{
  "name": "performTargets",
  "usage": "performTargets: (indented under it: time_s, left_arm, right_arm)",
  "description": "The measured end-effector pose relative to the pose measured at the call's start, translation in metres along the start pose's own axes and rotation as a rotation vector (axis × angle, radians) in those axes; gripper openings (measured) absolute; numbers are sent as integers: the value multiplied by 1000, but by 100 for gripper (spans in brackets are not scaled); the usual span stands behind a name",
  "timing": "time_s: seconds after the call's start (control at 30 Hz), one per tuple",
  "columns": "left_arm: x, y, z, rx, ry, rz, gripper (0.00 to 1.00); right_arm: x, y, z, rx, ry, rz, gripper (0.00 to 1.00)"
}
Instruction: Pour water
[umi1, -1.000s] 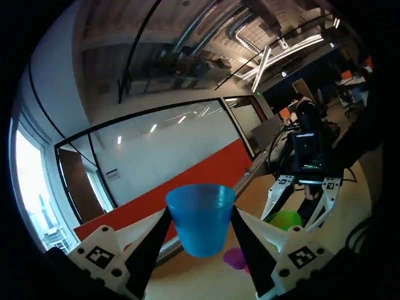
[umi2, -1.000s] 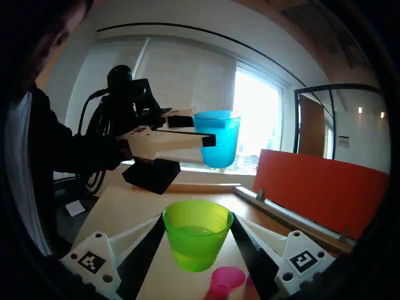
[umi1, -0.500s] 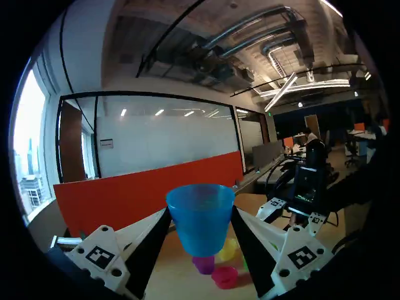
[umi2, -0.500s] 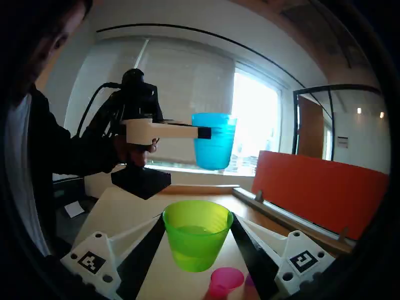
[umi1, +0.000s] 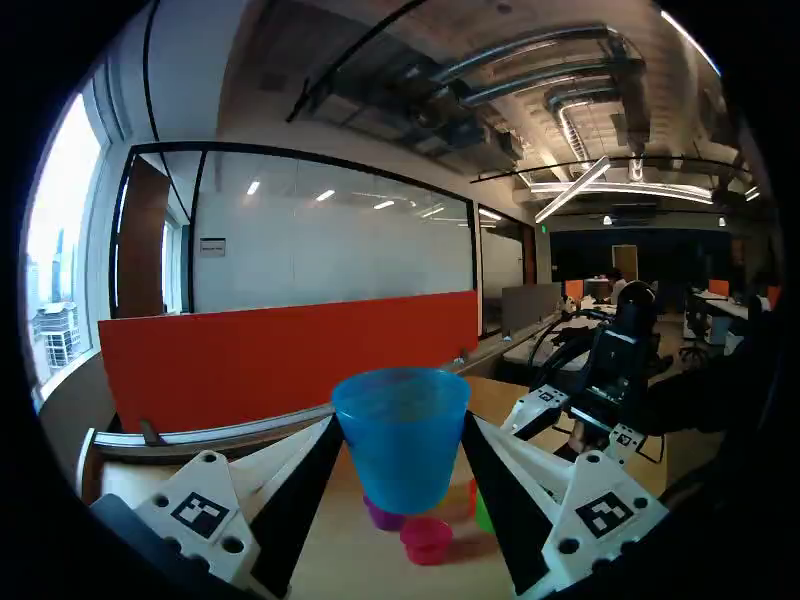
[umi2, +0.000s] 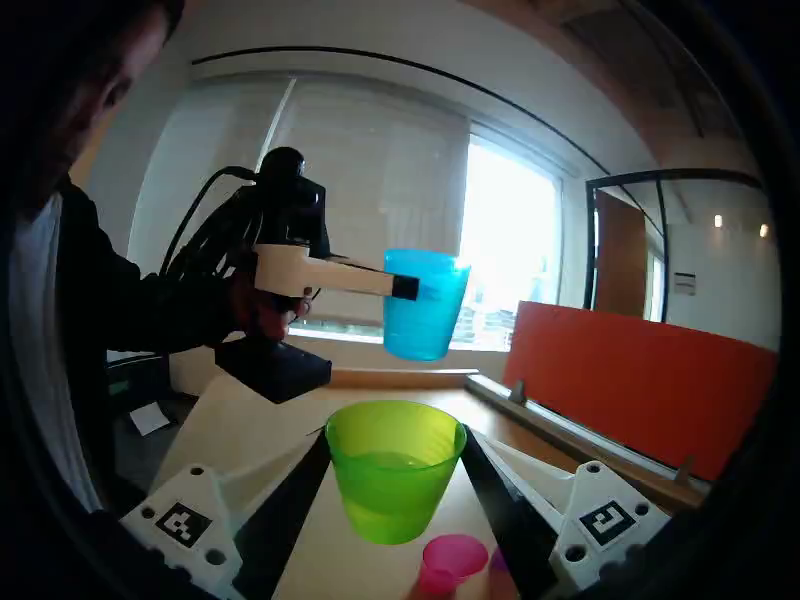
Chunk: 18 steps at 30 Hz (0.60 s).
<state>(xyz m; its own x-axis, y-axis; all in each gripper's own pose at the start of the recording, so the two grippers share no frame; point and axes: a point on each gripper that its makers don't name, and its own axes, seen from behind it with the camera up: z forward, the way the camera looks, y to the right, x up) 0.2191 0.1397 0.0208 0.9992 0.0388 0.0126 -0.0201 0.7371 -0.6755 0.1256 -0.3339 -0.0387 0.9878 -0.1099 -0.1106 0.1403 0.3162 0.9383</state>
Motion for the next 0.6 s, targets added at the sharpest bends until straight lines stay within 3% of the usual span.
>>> performTargets:
  time_s: [0.2,0.6]
  left_arm:
    - [-25,-7,0,4,-85,3,84]
    - [-63,-18,-7,1,-185,4,84]
  right_arm:
    - [-2,-1,-1,6,-20,15,93]
    - [-9,-4,-7,41,-73,60,93]
